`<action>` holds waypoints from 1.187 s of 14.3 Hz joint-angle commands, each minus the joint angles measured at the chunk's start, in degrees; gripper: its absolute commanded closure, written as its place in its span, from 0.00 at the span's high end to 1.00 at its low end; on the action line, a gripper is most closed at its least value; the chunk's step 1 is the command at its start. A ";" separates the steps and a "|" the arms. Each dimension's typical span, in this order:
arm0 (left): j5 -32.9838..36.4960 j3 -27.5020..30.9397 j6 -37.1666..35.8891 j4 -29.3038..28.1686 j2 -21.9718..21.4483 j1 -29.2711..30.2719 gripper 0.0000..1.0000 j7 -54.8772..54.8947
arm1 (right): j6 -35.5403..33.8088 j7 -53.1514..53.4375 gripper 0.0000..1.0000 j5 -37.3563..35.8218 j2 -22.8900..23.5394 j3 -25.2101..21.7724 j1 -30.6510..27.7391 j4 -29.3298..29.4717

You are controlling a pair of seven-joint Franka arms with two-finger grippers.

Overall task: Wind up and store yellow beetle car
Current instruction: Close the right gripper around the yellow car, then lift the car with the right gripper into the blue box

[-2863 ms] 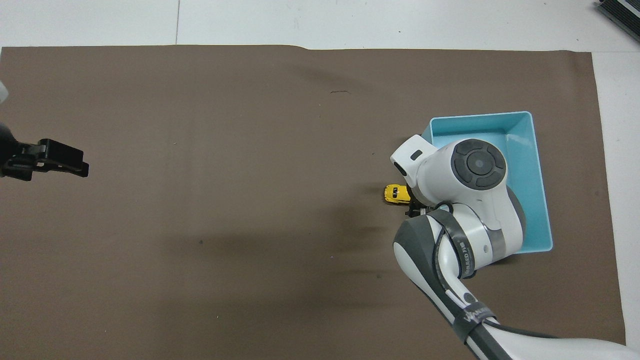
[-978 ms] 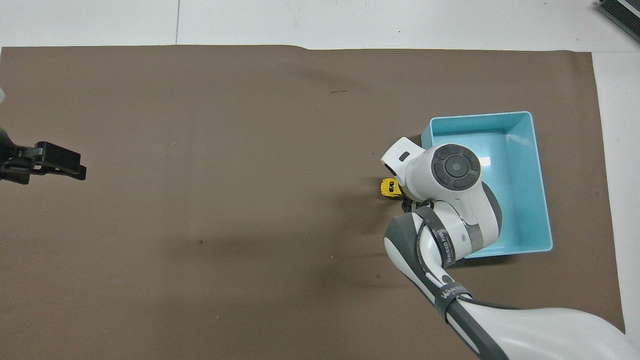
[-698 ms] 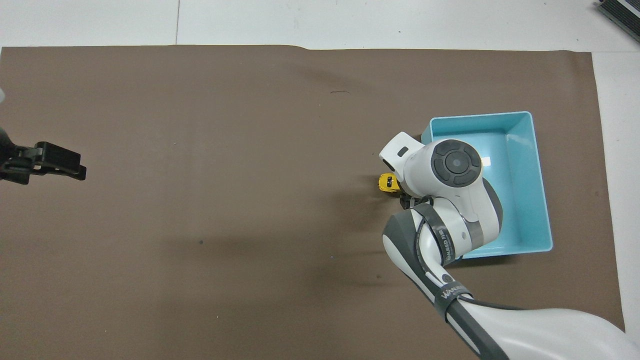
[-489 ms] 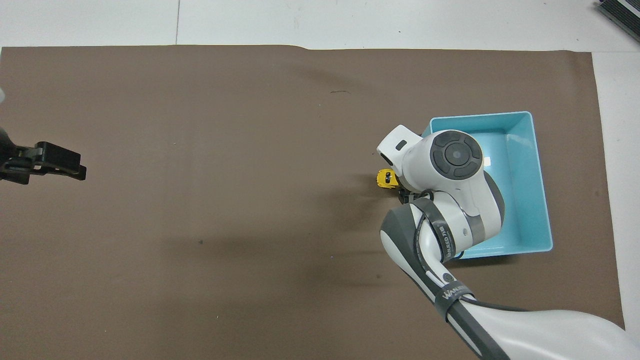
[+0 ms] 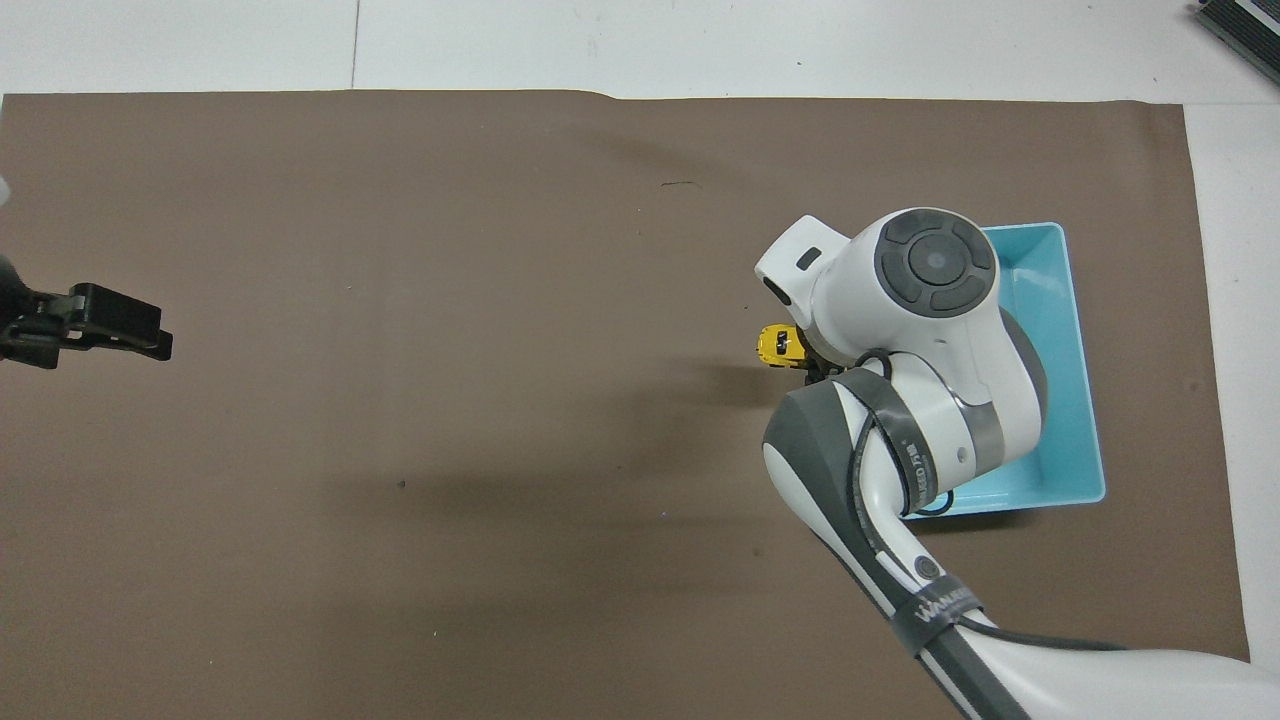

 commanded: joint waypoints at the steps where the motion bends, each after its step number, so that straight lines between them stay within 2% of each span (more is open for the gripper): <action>1: 0.30 -0.33 -0.53 -1.12 -1.27 0.47 1.00 -0.35 | -3.39 -1.32 0.06 0.39 -1.94 -0.28 -1.73 0.81; 9: 0.30 -0.33 -0.53 -1.20 -1.27 0.55 1.00 -0.35 | -3.05 -18.71 0.06 0.04 -2.73 -0.29 -11.83 -2.43; 13: 0.30 -0.42 -0.53 -1.20 -1.27 0.55 1.00 -0.35 | 0.81 -21.89 0.03 -0.67 -5.89 -0.37 -14.56 -9.36; 17: 0.30 -0.42 -0.53 -1.20 -1.27 0.46 1.00 -0.35 | 9.33 -24.26 0.03 -0.75 -7.04 -0.37 -16.85 -17.45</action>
